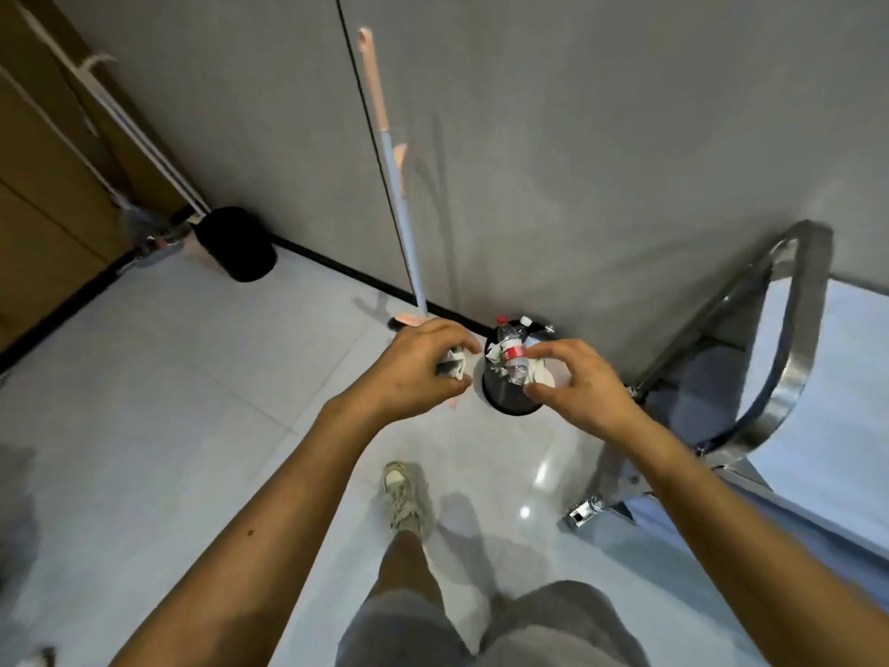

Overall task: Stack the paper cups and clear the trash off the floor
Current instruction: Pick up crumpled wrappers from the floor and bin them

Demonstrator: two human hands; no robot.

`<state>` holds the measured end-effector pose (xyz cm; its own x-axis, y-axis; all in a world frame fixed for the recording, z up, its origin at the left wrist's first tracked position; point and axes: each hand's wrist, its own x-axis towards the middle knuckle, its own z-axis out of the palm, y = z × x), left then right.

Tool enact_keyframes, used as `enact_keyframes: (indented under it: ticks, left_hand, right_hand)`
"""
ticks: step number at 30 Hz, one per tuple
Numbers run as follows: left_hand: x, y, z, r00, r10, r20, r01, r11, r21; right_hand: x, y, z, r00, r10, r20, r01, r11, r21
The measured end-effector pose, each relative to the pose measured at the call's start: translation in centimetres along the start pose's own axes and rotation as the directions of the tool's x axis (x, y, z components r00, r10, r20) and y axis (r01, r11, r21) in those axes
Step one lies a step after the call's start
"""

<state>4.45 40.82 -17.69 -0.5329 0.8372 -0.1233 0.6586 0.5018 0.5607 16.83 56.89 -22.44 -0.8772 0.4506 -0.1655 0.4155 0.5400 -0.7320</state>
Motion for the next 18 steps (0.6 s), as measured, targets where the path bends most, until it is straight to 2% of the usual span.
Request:
enact_keyframes:
  ticks: [4,7,14,18]
  left_hand:
    - [8.9,-3.1,-1.0,0.991,0.109,0.081,-0.109,0.994,-0.002]
    - [16.0,-5.3,-1.8,0.964,0.206,0.165,-0.212,0.977,0.02]
    - [25.5,-8.2,-0.5,0.881,0.325,0.344,-0.35,0.937,0.009]
    - [27.8,-9.8,2.5,0.848,0.352,0.395,-0.38,0.925,-0.008]
  right_hand:
    - [5.8,1.3,-0.2,0.987,0.153,-0.039,-0.153,0.988,0.007]
    - [10.6,1.9,-0.8,0.948,0.286,-0.137,-0.281,0.958,0.058]
    - [16.0,3.5,0.3,0.869,0.436,-0.234,-0.409,0.899,0.159]
    - [18.7,5.8,2.8,0.873,0.443,-0.202,-0.418,0.895,0.154]
